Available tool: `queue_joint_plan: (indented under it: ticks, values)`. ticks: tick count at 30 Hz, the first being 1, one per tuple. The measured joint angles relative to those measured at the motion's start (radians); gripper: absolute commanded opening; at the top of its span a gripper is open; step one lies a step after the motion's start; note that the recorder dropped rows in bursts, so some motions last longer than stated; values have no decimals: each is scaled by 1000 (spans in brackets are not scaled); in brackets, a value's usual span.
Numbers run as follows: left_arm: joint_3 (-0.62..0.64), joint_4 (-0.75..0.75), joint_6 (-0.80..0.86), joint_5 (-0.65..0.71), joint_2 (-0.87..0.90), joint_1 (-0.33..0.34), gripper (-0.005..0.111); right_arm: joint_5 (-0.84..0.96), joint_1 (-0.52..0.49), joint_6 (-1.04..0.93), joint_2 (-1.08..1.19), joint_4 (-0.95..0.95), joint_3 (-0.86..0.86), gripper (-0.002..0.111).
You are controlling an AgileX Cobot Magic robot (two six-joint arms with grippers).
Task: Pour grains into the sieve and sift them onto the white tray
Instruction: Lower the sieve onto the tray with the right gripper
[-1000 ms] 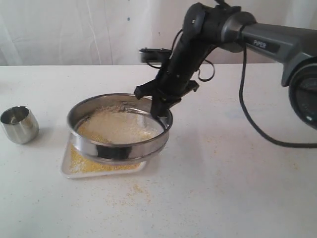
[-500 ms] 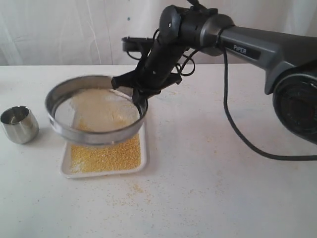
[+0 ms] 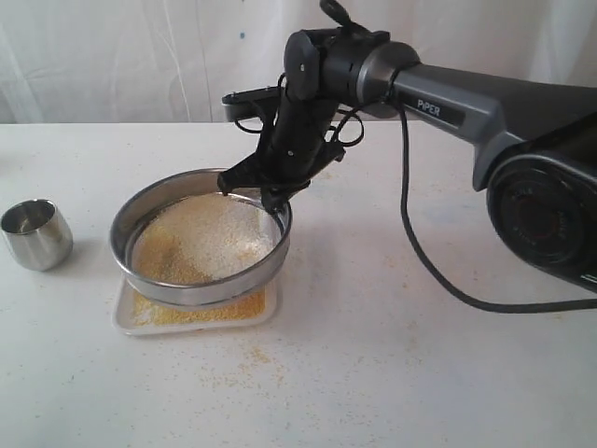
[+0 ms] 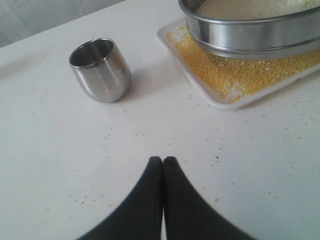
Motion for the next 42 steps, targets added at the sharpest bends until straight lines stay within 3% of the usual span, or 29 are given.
queue_joint_plan:
  ticks: [20, 33, 42]
  values:
    - [0, 0, 0, 0, 0, 0, 0, 42, -12, -15, -20, 28, 0, 0]
    - [0, 0, 0, 0, 0, 0, 0, -134, 32, 4, -24, 30, 50, 0]
    - [0, 0, 0, 0, 0, 0, 0, -126, 32, 10, 39, 27, 52, 0]
